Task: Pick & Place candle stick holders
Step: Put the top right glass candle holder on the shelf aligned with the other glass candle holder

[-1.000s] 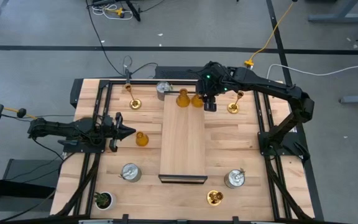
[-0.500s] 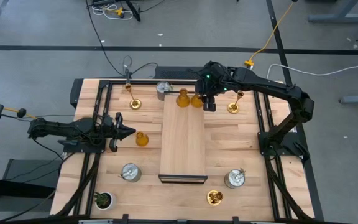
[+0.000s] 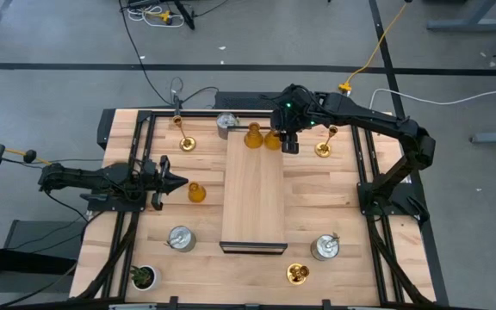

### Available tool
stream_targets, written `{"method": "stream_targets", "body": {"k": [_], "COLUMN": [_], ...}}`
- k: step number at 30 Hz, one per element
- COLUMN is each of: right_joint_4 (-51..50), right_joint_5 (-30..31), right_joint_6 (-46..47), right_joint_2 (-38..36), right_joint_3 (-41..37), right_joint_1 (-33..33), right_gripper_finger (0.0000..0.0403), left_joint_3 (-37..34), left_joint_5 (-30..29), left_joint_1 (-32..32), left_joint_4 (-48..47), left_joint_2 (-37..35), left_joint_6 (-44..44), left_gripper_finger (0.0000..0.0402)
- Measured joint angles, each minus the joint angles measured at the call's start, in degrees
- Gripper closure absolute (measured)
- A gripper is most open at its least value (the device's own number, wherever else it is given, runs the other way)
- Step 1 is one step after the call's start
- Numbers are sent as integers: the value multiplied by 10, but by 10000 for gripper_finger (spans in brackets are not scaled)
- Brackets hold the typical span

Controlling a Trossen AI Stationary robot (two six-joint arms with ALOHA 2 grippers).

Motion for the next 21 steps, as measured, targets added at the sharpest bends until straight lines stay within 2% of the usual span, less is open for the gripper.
{"method": "stream_targets", "body": {"k": [6,16,21], "right_joint_4": [5,8,7], "right_joint_5": [-7,-6,-6], "right_joint_6": [6,11,11], "right_joint_2": [0,-2,-25], "right_joint_3": [0,0,0], "right_joint_1": [0,0,0], "right_gripper_finger": [198,126,110], "left_joint_3": [0,0,0], "left_joint_5": [0,0,0], "left_joint_1": [0,0,0], "left_joint_4": [0,0,0], "left_joint_2": [0,0,0], "left_joint_6": [0,0,0], "left_gripper_finger": [392,392,392]}}
